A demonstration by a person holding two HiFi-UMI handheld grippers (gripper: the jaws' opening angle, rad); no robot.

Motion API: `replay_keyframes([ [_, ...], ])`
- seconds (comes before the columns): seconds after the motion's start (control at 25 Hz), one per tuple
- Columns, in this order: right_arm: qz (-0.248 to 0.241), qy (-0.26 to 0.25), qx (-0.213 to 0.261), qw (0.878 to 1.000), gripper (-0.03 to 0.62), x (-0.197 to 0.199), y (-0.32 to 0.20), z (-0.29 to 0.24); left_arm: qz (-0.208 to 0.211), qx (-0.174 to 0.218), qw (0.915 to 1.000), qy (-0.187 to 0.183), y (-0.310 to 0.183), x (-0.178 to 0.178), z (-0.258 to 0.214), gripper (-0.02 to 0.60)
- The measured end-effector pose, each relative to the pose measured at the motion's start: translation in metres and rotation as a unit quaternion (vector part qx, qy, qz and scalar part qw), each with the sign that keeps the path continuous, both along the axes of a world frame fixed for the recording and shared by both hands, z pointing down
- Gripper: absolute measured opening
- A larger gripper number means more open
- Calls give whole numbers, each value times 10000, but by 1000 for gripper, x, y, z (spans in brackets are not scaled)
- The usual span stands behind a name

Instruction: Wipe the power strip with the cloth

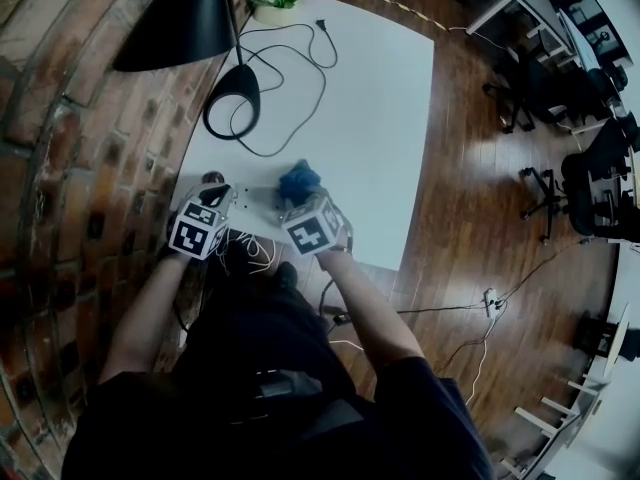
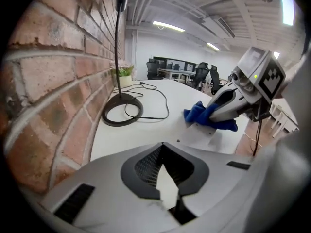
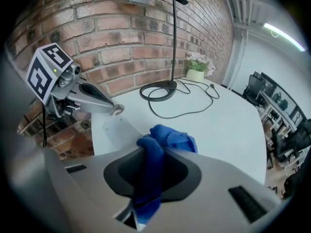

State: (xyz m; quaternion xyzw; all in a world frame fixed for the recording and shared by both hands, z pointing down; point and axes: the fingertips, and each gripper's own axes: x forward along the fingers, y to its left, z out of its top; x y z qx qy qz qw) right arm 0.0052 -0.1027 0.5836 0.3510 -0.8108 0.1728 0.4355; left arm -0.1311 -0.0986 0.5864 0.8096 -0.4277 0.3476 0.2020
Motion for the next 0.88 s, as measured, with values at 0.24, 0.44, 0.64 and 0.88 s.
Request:
replay_keyframes([
  [0.24, 51, 40, -46, 10000, 66, 0, 0, 1, -83, -373, 9993, 39, 7, 5, 4, 6],
  [0.44, 57, 74, -130, 9999, 66, -4, -1, 2, 68, -426, 9991, 50, 10, 9, 12, 3],
  [0.64, 19, 213, -110, 9997, 64, -9, -1, 0, 87, -532, 9985, 127, 11, 9, 11, 2],
  [0.88, -409, 194, -106, 9989, 64, -43, 2, 0, 165, -605, 9980, 104, 11, 12, 11, 2],
])
